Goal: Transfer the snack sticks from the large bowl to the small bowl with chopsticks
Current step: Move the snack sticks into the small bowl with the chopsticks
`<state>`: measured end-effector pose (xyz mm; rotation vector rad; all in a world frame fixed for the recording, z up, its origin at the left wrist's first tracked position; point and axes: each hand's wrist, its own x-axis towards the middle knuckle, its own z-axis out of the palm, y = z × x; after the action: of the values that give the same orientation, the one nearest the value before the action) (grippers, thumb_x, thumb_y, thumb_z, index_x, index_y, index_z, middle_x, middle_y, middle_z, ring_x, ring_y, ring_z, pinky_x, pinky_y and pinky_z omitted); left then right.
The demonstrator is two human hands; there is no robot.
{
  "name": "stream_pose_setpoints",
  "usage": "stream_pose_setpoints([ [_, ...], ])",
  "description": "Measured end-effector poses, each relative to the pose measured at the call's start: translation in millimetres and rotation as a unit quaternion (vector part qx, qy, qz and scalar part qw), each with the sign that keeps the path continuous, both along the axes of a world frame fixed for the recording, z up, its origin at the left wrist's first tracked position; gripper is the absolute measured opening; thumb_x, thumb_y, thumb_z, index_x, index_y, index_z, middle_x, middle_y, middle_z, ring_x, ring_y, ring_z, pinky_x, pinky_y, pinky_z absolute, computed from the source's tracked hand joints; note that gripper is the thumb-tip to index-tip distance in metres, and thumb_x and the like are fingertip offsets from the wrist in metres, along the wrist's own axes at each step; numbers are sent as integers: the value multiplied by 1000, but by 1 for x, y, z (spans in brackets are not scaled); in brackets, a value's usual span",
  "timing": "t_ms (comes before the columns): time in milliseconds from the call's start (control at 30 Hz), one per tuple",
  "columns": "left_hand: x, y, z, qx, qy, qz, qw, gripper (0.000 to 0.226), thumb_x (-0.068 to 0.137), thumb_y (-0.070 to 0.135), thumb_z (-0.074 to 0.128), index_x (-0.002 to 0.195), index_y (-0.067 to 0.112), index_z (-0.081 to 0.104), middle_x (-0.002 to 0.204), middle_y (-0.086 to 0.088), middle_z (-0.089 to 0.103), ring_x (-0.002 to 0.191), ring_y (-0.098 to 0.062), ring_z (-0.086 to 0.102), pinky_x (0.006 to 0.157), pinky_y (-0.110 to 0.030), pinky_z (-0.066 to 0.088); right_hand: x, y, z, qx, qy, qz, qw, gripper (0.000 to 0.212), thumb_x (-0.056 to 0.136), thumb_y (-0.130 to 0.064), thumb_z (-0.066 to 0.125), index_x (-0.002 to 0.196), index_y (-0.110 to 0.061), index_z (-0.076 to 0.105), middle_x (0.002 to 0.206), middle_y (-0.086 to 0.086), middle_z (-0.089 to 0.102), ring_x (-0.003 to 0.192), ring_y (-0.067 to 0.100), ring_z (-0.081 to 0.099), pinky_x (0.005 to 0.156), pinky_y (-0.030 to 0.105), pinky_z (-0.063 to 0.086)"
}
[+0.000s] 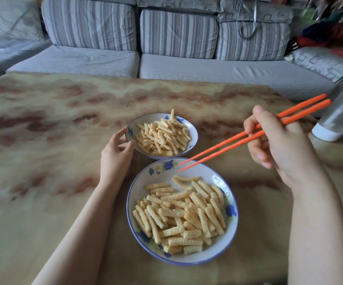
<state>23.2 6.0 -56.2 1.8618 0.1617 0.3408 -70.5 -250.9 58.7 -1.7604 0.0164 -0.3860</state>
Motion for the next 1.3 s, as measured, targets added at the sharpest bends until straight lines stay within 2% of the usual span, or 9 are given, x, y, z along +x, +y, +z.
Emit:
stream_pose_setpoints([
  [200,1,1,-1,9,2,2,1000,39,90,19,57,128,28,58,100,8,66,64,5,61,62,-9,44,-5,-6,-1,-34,39,11,999,40,101,-30,40,69,-8,51,34,3,34,29,15,25,33,15,19],
  [367,1,1,-2,1,0,-5,1000,42,90,19,57,130,27,57,101,6,68,70,-14,66,71,-27,53,-2,-4,-6,-24,43,-4,999,42,101,-33,41,67,-9,49,35,3,36,29,18,27,34,16,23],
  [500,2,1,-3,-2,-3,-6,1000,41,89,18,57,130,28,57,101,4,68,68,-14,65,63,-18,49,1,-1,-5,8,9,-29,1000,45,101,-33,42,62,-13,49,35,3,37,29,19,29,35,18,24],
  [600,1,1,-3,-5,-1,-8,1000,42,90,19,57,130,27,57,102,5,67,71,-16,66,62,-16,48,3,3,-3,72,-35,-42,996,50,101,-29,42,53,-20,52,46,7,41,29,17,31,35,18,21],
  [667,1,1,-3,-4,-2,-7,1000,42,90,19,56,130,27,57,102,4,67,71,-15,66,59,-13,48,5,9,-3,118,-65,-49,990,54,101,-26,42,48,-22,54,47,3,44,29,15,31,35,19,20],
  [800,1,1,-3,-5,-6,-7,1000,41,90,18,56,130,27,57,102,5,67,69,-13,66,55,-6,45,16,32,-7,187,-99,-73,975,45,102,-24,41,59,-17,48,42,-4,46,29,14,33,34,18,22],
  [900,1,0,-2,-5,-7,-5,1000,41,90,17,57,130,25,57,99,6,66,65,-9,63,53,-5,43,27,53,-19,177,-88,-75,977,42,103,-26,39,64,-14,47,37,-4,43,28,15,36,33,21,25],
  [1100,0,1,-1,-4,-9,-5,1000,41,91,16,56,131,25,57,99,5,66,64,-7,61,50,-3,41,36,74,-40,122,-62,-41,990,41,104,-26,38,69,-7,51,43,14,44,30,19,40,35,23,29],
  [1300,1,1,-2,0,-5,-3,1000,41,90,18,56,130,27,57,100,7,66,65,-7,63,54,-4,43,30,54,-29,108,-62,-51,991,42,103,-27,38,66,-12,51,36,3,45,29,19,37,35,20,28],
])
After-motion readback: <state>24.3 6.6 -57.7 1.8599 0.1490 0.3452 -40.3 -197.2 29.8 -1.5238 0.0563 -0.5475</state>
